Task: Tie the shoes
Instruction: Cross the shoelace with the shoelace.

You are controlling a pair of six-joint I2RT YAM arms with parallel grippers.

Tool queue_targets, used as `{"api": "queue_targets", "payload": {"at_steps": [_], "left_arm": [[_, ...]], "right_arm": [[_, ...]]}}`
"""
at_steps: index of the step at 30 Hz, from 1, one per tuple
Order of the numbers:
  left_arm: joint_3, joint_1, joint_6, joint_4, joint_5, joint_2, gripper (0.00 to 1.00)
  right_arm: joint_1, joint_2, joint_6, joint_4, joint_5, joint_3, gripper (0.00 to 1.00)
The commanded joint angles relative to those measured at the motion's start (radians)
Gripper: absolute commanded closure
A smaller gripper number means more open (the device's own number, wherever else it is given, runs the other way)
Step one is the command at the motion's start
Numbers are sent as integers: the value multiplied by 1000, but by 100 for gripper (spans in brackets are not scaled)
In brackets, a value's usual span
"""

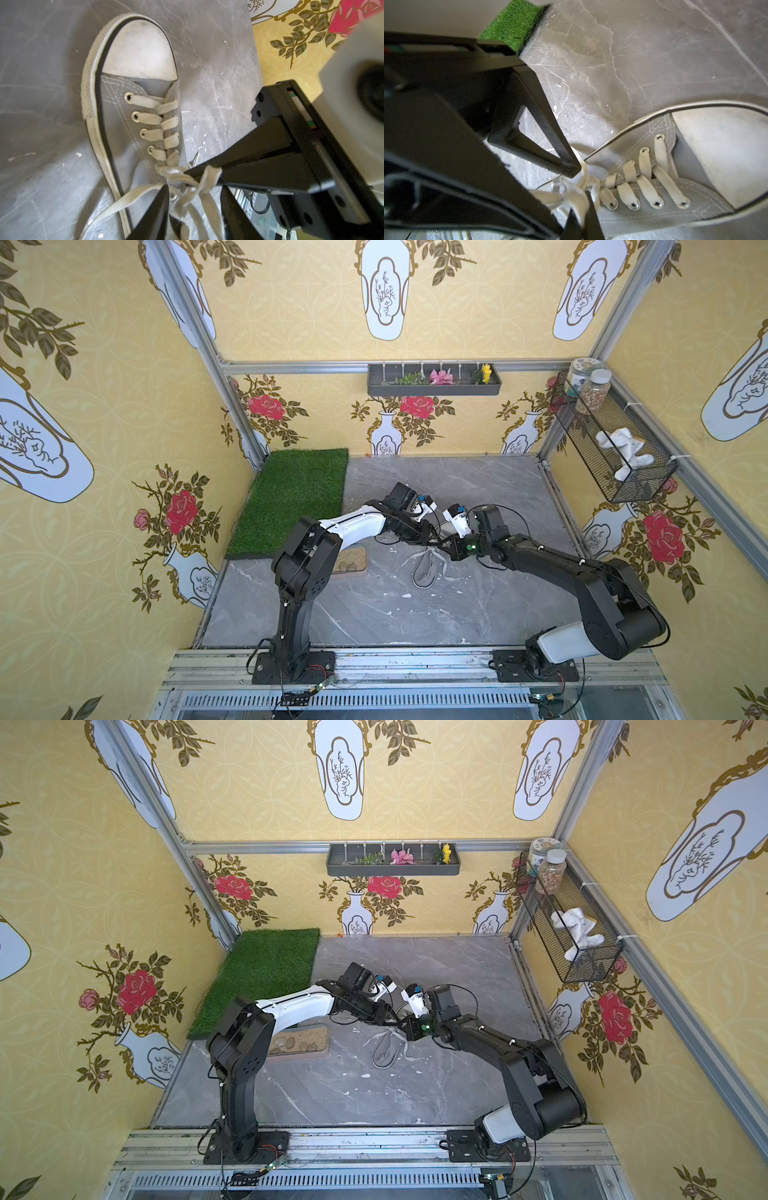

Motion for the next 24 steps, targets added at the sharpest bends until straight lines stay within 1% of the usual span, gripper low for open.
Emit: {"api": "queue_targets", "payload": {"at_steps": [1, 7, 18, 19, 24], "left_arm": [[4, 2, 0, 13, 27, 9, 66], [14, 5, 1, 10, 36, 18, 80], [34, 13, 26, -31, 28, 25, 98], [34, 13, 27, -33, 28, 23, 100], [28, 13, 37, -45, 28, 24, 100]], "right_arm": [[2, -6, -8, 36, -6, 5, 100], [1, -4, -6, 36, -7, 4, 100], [1, -17, -12, 16, 2, 4, 100], [-1, -18, -12, 9, 7, 4, 99], [-10, -32, -8, -29, 34, 6, 89]]}}
